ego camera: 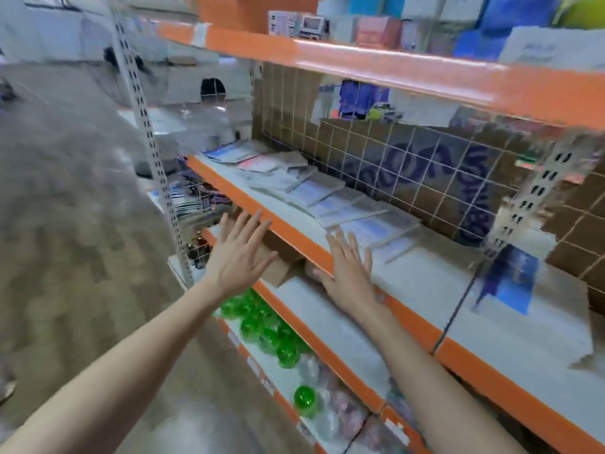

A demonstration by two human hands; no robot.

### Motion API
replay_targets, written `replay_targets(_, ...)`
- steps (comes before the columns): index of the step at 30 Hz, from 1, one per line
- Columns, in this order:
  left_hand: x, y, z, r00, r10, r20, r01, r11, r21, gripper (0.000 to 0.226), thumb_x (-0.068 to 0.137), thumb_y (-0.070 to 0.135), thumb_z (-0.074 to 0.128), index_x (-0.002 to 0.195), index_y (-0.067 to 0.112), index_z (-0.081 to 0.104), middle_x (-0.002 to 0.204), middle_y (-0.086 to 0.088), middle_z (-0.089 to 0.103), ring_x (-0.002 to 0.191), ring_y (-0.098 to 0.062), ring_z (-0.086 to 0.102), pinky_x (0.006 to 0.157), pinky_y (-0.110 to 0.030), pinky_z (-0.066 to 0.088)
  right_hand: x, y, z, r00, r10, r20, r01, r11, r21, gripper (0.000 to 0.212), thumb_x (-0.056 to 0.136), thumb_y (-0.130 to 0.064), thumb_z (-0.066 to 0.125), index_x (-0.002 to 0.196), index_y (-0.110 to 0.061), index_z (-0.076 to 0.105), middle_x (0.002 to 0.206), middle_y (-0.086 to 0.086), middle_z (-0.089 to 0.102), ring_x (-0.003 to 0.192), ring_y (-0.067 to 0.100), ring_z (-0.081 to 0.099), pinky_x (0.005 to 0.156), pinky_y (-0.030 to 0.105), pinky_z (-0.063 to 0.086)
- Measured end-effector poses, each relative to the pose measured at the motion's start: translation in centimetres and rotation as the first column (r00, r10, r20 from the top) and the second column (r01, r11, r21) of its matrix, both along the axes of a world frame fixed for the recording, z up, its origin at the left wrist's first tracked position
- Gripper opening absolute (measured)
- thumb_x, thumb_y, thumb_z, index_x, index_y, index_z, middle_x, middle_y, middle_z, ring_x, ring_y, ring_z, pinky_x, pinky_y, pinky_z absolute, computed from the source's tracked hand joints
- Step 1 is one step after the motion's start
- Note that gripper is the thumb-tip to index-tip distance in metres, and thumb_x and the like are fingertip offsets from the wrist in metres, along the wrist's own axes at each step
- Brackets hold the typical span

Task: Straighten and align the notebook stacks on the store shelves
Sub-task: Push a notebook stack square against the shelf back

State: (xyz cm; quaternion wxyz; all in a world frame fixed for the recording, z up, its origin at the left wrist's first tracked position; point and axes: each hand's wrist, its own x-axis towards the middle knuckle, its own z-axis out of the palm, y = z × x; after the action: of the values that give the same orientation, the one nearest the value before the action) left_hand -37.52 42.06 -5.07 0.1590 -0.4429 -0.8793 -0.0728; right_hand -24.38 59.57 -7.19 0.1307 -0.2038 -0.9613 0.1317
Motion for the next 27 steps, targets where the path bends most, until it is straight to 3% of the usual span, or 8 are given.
replay_targets(5, -7.4, -3.3, -0.5, 0.994, 0.105, 0.002, -0.105, 0.994, 0.01, 0.082, 0.082, 0.064, 0.005, 0.149, 0.02, 0.021, 0.157, 0.0, 0.013, 0.146, -0.023, 0.008, 0.116, -0.048, -0.004, -8.6, -2.1, 0.4, 0.998, 0.057, 0.025, -0.057, 0.998, -0.024, 0.069, 0.097, -0.042, 0.044, 0.152, -0.022, 0.008, 0.16, -0.002, -0.006, 0.146, 0.014, -0.012, 0.114, 0.045, -0.01)
replay_targets(10, -14.0, -2.7, -1.9, 0.989, 0.148, 0.028, -0.148, 0.989, 0.001, 0.084, 0.08, 0.065, -0.005, 0.151, 0.024, 0.012, 0.159, 0.003, 0.003, 0.146, -0.019, -0.002, 0.113, -0.041, -0.015, -16.6, -1.0, 0.9, 0.999, 0.032, 0.006, -0.032, 0.999, -0.022, 0.067, 0.097, -0.041, 0.045, 0.151, -0.017, 0.012, 0.16, 0.002, 0.0, 0.147, 0.018, -0.006, 0.115, 0.045, -0.006)
replay_targets(15, -22.6, 0.5, -3.0, 0.976, 0.146, 0.163, -0.146, 0.989, -0.012, 0.066, 0.096, 0.056, 0.023, 0.151, 0.026, 0.004, 0.159, -0.004, -0.005, 0.146, -0.02, 0.002, 0.116, -0.043, -0.004, -26.3, 1.9, 0.7, 1.0, -0.019, 0.007, 0.019, 0.998, -0.066, 0.068, 0.097, -0.041, 0.045, 0.151, -0.017, 0.011, 0.16, 0.008, -0.001, 0.147, 0.021, -0.004, 0.115, 0.046, -0.002)
replay_targets(22, -33.4, 6.2, -2.3, 0.94, 0.11, 0.322, -0.091, 0.993, -0.071, 0.068, 0.097, 0.053, 0.028, 0.151, 0.026, -0.004, 0.157, -0.012, -0.011, 0.145, -0.025, 0.006, 0.117, -0.043, 0.0, -36.7, 6.1, -0.1, 0.996, -0.083, 0.043, 0.087, 0.991, -0.097, 0.074, 0.096, -0.047, 0.045, 0.152, -0.015, 0.007, 0.159, 0.01, -0.001, 0.146, 0.022, -0.005, 0.115, 0.045, 0.0)
replay_targets(27, -38.0, 9.7, -2.8, 0.949, 0.037, 0.312, -0.006, 0.995, -0.1, 0.073, 0.096, 0.051, 0.035, 0.151, 0.024, -0.004, 0.157, -0.011, -0.011, 0.145, -0.026, 0.005, 0.117, -0.045, 0.005, -39.8, 7.5, -0.8, 0.996, -0.045, 0.074, 0.046, 0.999, -0.018, 0.078, 0.093, -0.05, 0.048, 0.152, -0.018, 0.006, 0.159, 0.01, -0.004, 0.146, 0.023, -0.006, 0.114, 0.042, -0.001)
